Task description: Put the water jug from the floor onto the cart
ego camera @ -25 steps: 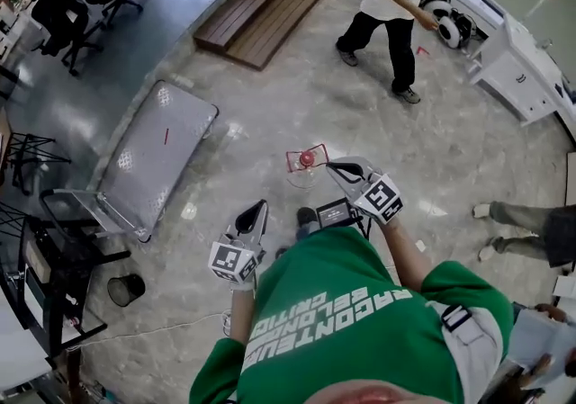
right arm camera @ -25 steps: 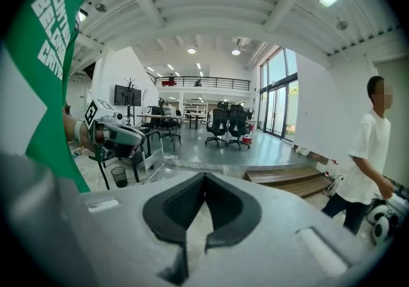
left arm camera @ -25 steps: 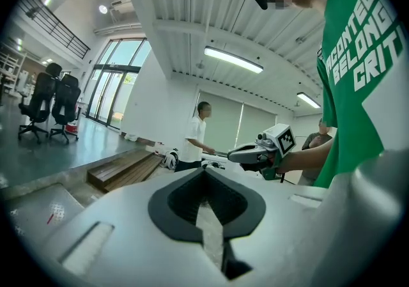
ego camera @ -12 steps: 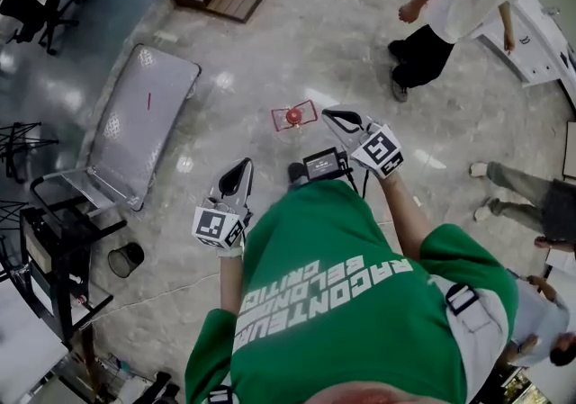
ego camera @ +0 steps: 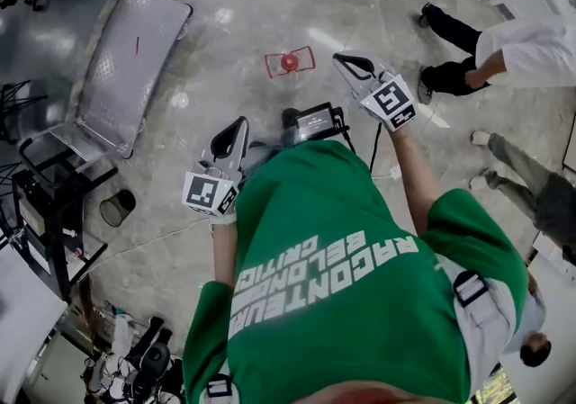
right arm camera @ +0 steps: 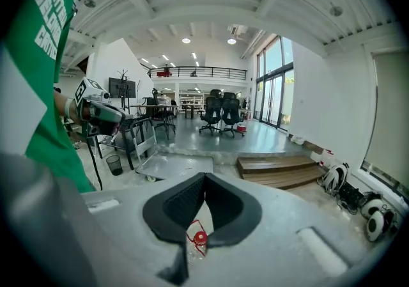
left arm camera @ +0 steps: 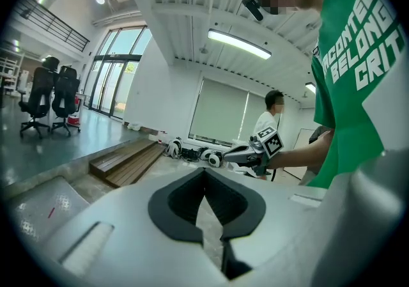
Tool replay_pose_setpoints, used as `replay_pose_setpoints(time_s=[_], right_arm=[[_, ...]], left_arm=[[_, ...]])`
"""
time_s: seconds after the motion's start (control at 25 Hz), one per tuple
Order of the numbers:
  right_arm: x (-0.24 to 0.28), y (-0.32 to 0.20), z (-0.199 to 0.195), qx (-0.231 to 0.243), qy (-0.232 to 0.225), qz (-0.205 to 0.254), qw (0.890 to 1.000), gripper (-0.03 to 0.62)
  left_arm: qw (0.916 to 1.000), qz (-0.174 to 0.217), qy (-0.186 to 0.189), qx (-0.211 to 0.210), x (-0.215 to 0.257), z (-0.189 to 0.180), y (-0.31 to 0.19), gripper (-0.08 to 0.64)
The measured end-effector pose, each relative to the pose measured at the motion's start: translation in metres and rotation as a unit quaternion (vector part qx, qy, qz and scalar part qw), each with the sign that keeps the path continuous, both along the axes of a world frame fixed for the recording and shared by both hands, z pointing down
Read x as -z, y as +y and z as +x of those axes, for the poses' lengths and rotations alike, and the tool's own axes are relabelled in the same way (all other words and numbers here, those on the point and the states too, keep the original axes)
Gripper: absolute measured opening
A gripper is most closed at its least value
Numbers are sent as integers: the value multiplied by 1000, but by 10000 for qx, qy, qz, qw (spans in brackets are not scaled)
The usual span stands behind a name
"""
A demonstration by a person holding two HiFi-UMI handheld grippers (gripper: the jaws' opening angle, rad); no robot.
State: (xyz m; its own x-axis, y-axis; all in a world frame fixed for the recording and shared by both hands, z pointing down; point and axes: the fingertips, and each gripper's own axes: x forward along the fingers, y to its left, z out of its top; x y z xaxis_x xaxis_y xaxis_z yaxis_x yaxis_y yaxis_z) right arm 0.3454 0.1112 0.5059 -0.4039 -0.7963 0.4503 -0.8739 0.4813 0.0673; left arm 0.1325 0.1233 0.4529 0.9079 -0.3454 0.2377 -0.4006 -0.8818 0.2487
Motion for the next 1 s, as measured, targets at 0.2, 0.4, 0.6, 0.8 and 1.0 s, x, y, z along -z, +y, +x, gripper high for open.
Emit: replay_pose_setpoints(time_s=[0.2,0.4,0.6,0.8,1.0], right_arm=[[-36,-13,-2,59,98,-297,9995,22],[-71,-34,-7,155,127,-538,9984,68],[-105,-53,-11,228,240,-797,9963,140],[-144,-64,-9,218,272,-1117,9931,170],[-201,-72,-13,219,333,-1486,9881,203]], left_arm=[[9998,-146,-88,112,-5,-7,-8,15],[9993,-343,-138,115,-23,-5,-21,15],[9984,-529,-178,-72,-37,5,-33,14],[9972,-666,-182,-292,-50,19,-44,14],[9952,-827,-207,-479,-72,22,-47,14]])
